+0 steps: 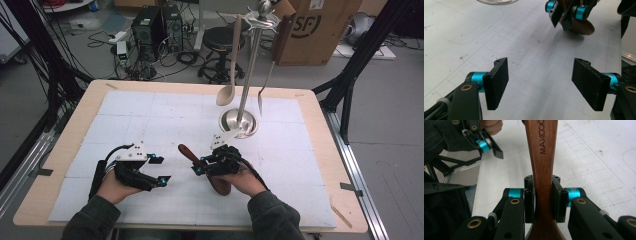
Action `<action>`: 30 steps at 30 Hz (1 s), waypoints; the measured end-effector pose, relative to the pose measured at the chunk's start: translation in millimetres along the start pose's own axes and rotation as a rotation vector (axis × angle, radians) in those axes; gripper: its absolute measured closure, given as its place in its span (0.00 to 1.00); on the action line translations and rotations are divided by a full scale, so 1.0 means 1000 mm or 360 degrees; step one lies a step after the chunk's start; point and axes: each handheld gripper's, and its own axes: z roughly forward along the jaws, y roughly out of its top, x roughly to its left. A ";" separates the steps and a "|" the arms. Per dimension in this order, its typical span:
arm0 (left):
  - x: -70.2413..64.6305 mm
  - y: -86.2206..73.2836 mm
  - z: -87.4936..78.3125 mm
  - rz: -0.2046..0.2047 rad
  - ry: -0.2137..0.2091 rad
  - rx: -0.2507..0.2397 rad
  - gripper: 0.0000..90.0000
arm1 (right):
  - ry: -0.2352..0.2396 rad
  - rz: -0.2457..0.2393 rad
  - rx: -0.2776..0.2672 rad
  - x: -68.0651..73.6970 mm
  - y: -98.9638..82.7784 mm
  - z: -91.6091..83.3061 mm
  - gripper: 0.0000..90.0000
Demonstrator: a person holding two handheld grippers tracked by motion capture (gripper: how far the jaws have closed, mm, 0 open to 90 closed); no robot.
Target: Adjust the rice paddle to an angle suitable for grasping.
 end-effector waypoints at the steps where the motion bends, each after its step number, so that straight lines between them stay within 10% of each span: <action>1: 0.000 0.000 0.000 -0.0001 -0.0003 0.0003 0.35 | 0.0009 0.0010 -0.0005 -0.001 0.000 0.000 0.84; 30: -0.003 0.004 0.000 -0.0022 -0.0063 -0.0067 0.50 | 0.0074 0.0054 -0.0011 0.005 0.003 0.016 0.86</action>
